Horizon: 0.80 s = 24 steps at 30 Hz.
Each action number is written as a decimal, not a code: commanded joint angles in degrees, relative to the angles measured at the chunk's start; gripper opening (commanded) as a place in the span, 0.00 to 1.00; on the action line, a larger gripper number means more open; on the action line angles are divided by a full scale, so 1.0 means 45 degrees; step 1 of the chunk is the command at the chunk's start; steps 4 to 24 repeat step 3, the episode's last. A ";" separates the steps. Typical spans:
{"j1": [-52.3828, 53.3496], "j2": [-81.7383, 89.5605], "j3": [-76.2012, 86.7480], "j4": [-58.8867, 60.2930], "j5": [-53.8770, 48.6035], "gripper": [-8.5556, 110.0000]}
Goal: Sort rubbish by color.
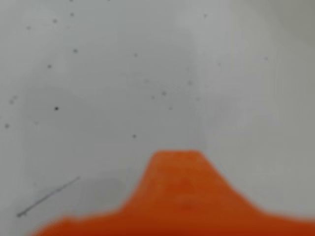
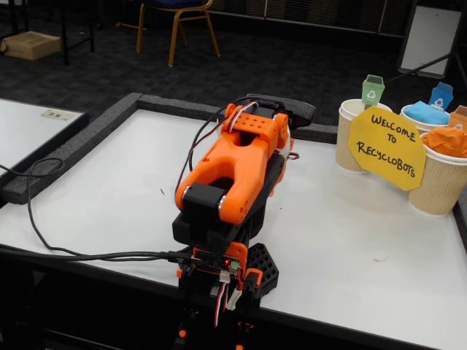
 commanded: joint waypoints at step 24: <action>0.0137 0.0449 -0.1055 0.0000 0.0156 0.07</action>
